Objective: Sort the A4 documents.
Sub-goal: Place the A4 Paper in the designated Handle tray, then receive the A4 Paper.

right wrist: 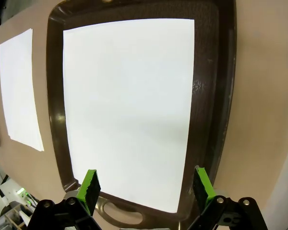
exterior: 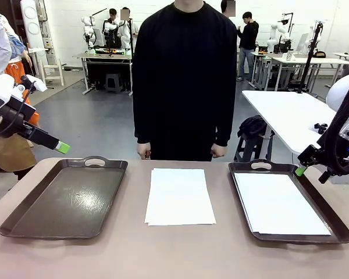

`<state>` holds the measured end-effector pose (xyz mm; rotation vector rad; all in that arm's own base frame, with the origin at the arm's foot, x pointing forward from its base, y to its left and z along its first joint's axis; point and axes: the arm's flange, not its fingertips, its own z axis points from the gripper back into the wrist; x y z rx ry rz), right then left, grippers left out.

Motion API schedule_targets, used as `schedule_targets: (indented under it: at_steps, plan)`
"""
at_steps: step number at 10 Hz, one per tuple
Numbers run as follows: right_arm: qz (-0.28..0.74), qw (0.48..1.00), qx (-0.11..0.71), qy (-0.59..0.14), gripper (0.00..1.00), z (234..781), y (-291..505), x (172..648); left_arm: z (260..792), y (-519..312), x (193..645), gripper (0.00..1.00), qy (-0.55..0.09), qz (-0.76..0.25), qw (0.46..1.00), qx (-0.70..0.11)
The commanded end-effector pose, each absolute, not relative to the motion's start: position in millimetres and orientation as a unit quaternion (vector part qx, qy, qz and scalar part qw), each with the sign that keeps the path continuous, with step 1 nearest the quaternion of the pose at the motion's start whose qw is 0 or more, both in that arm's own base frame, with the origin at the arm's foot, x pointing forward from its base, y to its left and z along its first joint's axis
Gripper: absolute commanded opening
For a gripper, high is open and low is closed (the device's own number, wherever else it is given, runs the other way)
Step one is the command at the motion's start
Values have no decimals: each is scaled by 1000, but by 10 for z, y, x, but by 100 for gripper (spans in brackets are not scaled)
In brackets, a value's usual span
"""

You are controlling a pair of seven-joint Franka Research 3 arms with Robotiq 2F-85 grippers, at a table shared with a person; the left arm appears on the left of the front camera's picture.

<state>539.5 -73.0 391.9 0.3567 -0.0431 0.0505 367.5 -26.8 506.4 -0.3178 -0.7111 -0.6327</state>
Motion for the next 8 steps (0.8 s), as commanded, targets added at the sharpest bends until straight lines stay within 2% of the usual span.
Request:
schedule_targets:
  at_steps: [1, 8]
  plan:
    - [22, 983, 183, -20, 100, 3915, -725, 5397, 5059, -255, 3680, 100, -341, -302, 877, -154]
    - [22, 983, 183, -20, 100, 3915, -725, 5397, 5059, -255, 3680, 100, -341, -302, 877, -154]
